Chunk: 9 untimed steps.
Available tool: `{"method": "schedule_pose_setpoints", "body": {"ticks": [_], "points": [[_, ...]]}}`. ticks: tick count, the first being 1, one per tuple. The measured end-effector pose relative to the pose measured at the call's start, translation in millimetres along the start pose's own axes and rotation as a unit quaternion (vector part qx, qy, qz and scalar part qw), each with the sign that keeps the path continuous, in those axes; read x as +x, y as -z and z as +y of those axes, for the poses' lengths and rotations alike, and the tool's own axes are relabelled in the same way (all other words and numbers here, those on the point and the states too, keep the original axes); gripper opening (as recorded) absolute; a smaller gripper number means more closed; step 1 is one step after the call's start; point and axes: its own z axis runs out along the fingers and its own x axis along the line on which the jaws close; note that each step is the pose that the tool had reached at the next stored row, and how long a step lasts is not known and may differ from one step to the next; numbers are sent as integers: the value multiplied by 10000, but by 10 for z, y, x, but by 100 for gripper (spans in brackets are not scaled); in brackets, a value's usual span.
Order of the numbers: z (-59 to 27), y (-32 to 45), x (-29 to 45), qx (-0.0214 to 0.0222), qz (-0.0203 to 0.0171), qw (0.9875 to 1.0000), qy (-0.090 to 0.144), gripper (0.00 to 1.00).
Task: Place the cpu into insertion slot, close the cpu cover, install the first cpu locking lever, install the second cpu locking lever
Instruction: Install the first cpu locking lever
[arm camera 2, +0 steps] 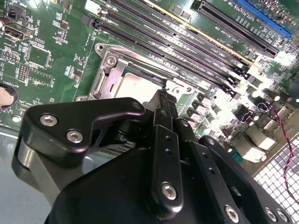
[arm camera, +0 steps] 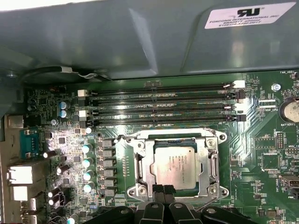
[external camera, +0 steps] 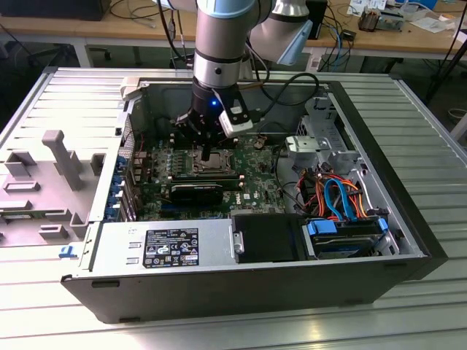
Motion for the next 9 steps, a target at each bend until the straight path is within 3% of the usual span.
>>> {"method": "schedule_pose_setpoints", "body": {"ticks": [7, 8, 9], "points": [[0, 0, 0, 11, -8, 9999, 140, 11], [1, 0, 1, -42, -7, 9999, 149, 11], [0, -5, 3, -51, -346, 9993, 134, 11]]}}
